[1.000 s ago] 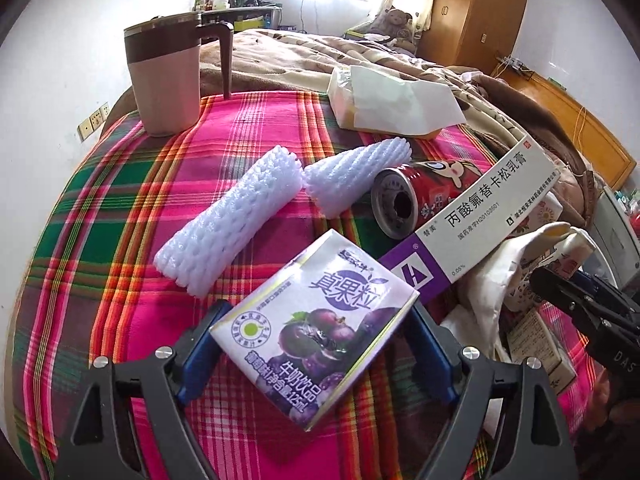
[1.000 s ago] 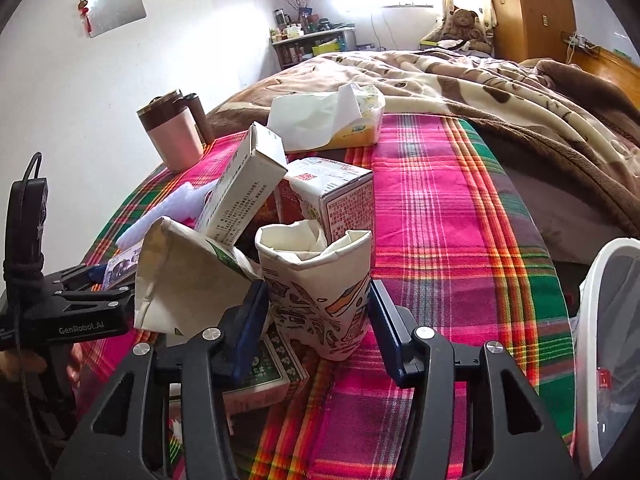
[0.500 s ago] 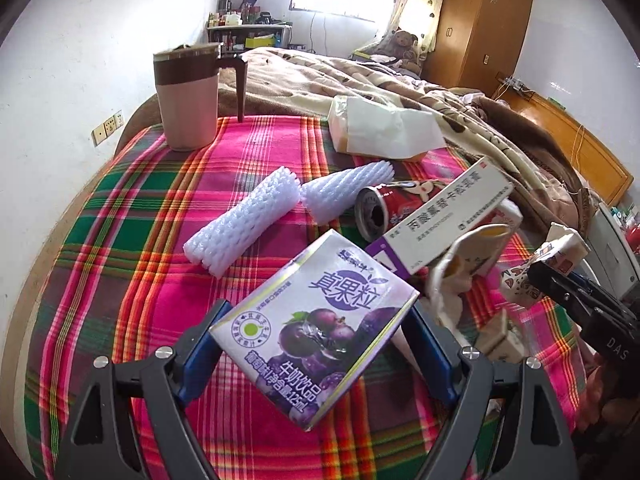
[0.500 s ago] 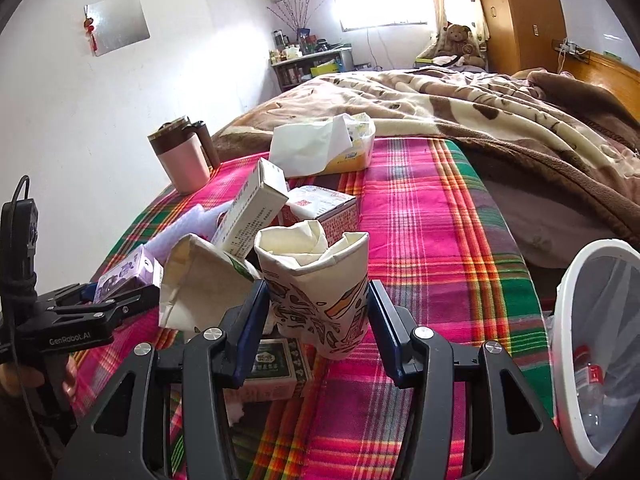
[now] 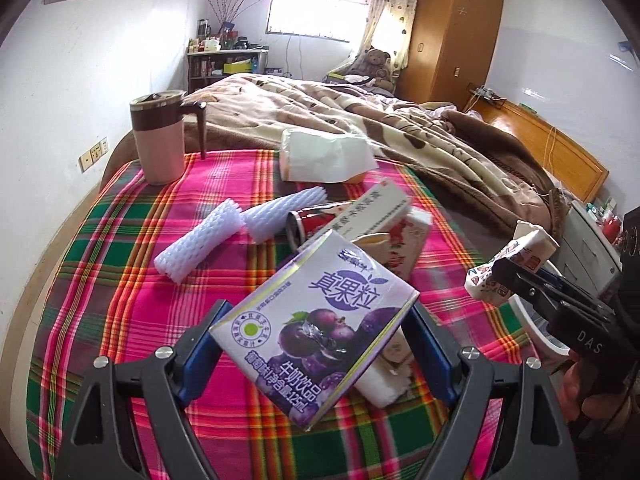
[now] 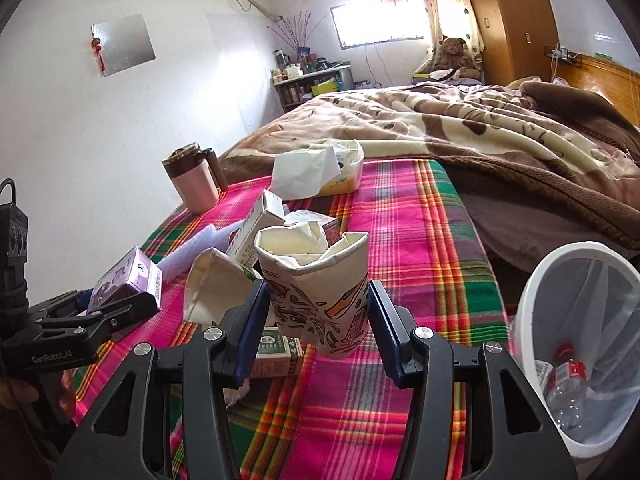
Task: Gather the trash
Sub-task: 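Carry the juice box and paper cup over the wastebasket with both tools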
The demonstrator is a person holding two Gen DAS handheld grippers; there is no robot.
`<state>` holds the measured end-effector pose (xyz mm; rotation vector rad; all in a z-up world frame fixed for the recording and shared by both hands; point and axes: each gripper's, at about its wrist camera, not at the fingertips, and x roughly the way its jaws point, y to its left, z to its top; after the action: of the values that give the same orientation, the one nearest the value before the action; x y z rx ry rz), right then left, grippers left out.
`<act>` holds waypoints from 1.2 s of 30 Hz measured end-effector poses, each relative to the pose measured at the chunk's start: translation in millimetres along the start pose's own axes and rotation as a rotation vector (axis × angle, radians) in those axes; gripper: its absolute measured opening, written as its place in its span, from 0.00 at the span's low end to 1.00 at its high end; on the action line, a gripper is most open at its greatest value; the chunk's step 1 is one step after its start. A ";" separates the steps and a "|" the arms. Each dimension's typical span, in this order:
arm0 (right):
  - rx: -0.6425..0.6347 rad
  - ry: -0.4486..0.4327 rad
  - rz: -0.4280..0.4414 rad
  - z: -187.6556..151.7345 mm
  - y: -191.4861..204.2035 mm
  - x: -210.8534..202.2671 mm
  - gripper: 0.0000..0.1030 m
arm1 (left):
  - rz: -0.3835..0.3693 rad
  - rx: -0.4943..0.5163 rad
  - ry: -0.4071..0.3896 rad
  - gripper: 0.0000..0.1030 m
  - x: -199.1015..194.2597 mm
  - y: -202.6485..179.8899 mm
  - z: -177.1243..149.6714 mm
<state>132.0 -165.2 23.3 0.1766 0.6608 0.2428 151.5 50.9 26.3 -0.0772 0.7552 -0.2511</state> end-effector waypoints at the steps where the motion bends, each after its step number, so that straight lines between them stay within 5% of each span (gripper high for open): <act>1: -0.001 -0.004 -0.004 0.2 -1.0 -2.0 0.50 | -0.006 0.010 -0.006 0.84 -2.8 -7.2 -0.3; 21: 0.052 -0.080 -0.145 -2.6 -68.1 -64.2 0.50 | -0.128 0.156 -0.045 0.84 -4.4 -125.1 -3.3; 36: 0.133 -0.084 -0.261 -13.6 -132.7 -88.3 0.50 | -0.246 0.239 -0.001 0.84 28.2 -212.7 2.2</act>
<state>78.3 -315.6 32.7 0.2242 0.6095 -0.0597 130.8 -162.1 42.9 0.0565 0.7097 -0.5734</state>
